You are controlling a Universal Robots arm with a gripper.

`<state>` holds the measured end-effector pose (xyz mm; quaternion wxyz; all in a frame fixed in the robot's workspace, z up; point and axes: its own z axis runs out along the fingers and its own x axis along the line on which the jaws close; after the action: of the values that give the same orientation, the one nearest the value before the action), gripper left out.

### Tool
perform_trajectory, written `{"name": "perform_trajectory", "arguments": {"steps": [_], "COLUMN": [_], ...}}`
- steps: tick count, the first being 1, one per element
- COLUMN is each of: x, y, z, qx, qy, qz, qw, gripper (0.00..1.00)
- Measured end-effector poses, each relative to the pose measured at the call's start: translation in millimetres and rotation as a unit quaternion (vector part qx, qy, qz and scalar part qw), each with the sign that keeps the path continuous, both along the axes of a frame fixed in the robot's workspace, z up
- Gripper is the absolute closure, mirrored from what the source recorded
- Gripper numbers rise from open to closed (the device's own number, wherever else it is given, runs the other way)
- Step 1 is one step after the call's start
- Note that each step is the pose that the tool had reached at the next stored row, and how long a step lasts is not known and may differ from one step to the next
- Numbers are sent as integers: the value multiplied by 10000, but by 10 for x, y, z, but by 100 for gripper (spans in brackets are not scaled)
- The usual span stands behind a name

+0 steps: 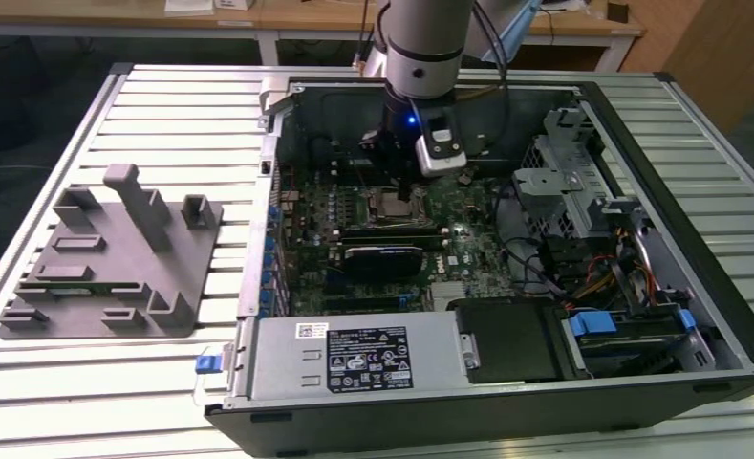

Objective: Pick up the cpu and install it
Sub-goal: 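Close the cpu cover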

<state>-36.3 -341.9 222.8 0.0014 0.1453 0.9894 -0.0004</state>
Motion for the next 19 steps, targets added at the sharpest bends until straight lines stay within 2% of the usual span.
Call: {"name": "perform_trajectory", "arguments": {"steps": [5,10,15,17,19], "x": [0,0,-3,-19,-42], "y": [0,0,0,0,0], "z": [-4,-12,-14,-19,-26], "qx": [0,-2,-2,-4,-11], "qy": [0,1,-1,-32,-105], "qz": [452,882,893,894,894], "qw": [9990,9961,9960,9960,9959], "gripper": [89,89,89,89,89]}}
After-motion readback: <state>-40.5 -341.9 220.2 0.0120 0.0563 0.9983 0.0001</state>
